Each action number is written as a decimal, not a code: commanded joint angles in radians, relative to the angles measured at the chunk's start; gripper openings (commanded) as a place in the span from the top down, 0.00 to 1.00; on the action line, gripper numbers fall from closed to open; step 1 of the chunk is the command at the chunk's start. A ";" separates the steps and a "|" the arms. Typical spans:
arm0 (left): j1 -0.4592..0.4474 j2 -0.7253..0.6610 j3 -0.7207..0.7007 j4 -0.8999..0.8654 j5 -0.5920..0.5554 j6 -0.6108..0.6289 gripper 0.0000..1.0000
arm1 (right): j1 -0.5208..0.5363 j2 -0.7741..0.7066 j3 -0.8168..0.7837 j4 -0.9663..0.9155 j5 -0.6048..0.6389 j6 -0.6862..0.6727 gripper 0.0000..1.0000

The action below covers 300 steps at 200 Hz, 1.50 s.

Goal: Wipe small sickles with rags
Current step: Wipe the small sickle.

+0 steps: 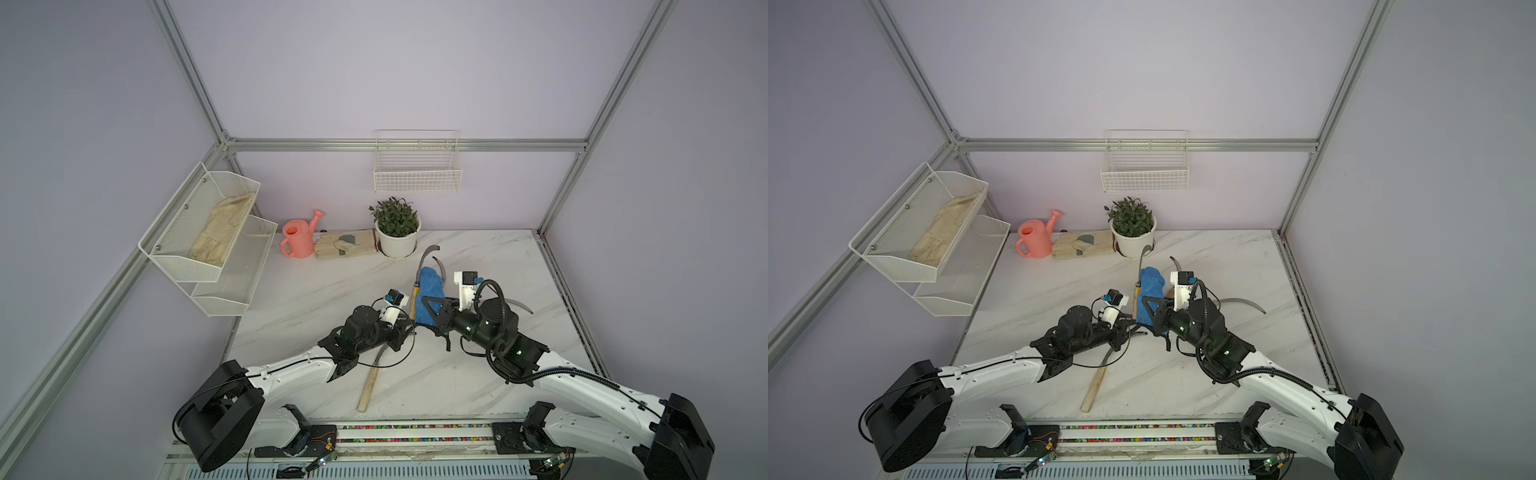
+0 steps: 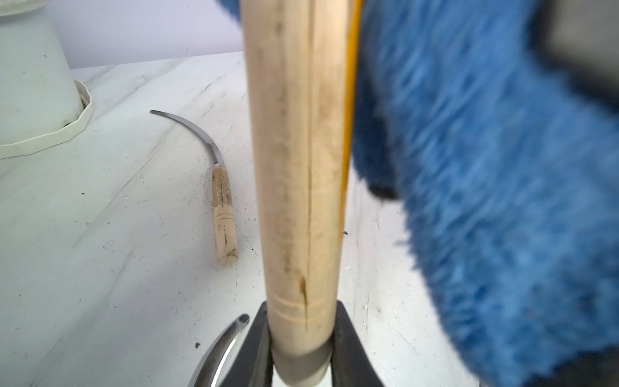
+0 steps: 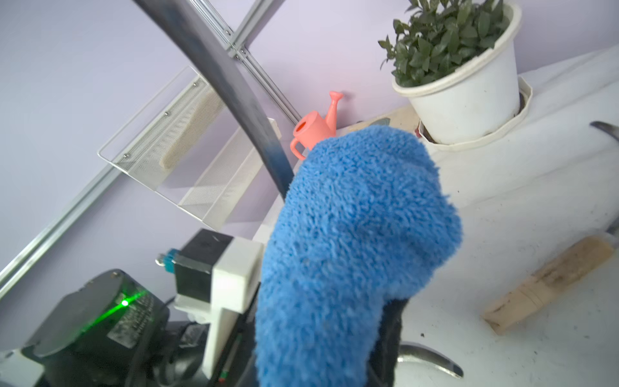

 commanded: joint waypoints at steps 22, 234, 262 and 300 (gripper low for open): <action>-0.014 -0.015 0.034 0.016 -0.004 0.035 1.00 | 0.008 0.023 0.005 0.001 0.020 -0.012 1.00; -0.013 -0.040 0.012 0.034 -0.014 0.029 1.00 | 0.080 0.069 0.104 -0.024 0.087 -0.054 1.00; -0.013 -0.042 0.012 0.036 -0.012 0.029 1.00 | 0.075 0.055 0.134 -0.063 0.126 -0.081 1.00; -0.013 -0.044 0.012 0.036 -0.007 0.026 1.00 | 0.064 0.047 0.134 -0.083 0.186 -0.094 1.00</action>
